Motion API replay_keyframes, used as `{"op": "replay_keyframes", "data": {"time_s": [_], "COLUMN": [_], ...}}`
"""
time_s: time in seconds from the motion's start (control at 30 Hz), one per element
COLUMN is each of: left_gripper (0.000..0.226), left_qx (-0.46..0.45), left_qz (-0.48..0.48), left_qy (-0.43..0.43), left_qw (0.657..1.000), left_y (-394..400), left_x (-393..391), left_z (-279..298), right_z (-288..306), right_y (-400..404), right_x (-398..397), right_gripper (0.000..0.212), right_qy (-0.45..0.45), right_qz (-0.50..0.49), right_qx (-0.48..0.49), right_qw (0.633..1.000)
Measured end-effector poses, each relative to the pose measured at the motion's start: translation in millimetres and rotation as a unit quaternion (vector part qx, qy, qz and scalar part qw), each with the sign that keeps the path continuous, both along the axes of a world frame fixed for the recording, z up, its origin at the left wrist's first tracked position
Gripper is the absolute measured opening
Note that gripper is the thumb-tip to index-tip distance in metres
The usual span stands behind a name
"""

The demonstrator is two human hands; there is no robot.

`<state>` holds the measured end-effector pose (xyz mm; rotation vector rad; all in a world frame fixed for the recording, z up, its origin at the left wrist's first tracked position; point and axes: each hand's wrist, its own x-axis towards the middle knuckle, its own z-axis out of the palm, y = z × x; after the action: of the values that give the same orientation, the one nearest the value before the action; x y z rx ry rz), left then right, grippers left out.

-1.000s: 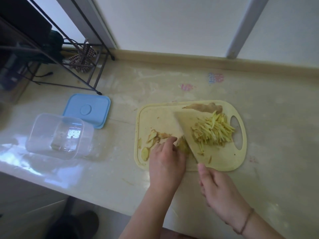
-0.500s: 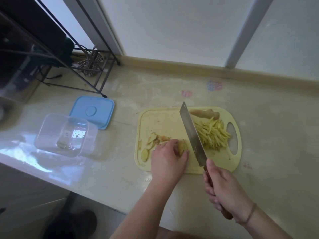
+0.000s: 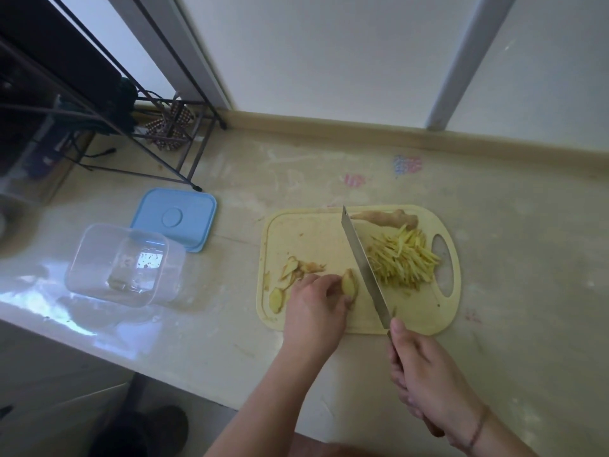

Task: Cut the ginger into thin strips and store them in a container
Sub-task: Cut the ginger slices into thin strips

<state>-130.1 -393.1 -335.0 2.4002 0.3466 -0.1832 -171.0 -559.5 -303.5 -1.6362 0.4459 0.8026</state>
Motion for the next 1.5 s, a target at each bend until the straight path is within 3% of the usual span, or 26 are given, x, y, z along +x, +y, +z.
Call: {"op": "replay_keyframes", "data": {"time_s": [0.1, 0.23, 0.47, 0.73, 0.87, 1.03, 1.23, 1.5], "left_gripper": [0.01, 0.014, 0.055, 0.033, 0.024, 0.021, 0.021, 0.009], "left_qx": [-0.021, -0.032, 0.062, 0.071, 0.1, 0.091, 0.083, 0.119], "left_qz": [0.013, -0.023, -0.162, -0.18, -0.183, -0.166, -0.175, -0.257], "left_qy": [0.002, -0.013, -0.116, -0.192, -0.232, -0.233, -0.229, -0.284], "left_qw": [1.0, 0.999, 0.978, 0.962, 0.95, 0.954, 0.954, 0.916], "left_y": [-3.2, 3.8, 12.6, 17.9, 17.7, 16.8, 20.4, 26.8], "left_x": [-1.3, -3.5, -11.2, -7.0, -4.2, 0.3, 20.6, 26.3], "left_z": [-0.6, -1.1, -11.1, -26.2, -29.7, -33.6, -35.0, -34.2], "right_z": [-1.3, -2.6, -1.9, -4.8, -4.1, -1.0, -2.8, -4.1], "right_y": [3.6, 6.3, 9.3, 14.4, 11.4, 17.3, 15.0, 12.7], "right_x": [-6.0, -11.7, -20.8, -17.4, -12.9, -4.5, 17.8, 20.3], "right_gripper": [0.058, 0.058, 0.065, 0.073, 0.067, 0.059, 0.067, 0.065], "right_qy": [0.018, 0.036, 0.021, -0.004, 0.016, 0.029, -0.003, -0.006], "right_qz": [0.005, 0.011, -0.017, 0.002, -0.015, -0.027, 0.016, 0.036], "right_qx": [0.001, 0.006, -0.003, -0.022, -0.013, 0.022, -0.002, -0.013], "right_qw": [1.0, 0.999, 1.0, 1.0, 1.0, 0.999, 1.0, 0.999]}}
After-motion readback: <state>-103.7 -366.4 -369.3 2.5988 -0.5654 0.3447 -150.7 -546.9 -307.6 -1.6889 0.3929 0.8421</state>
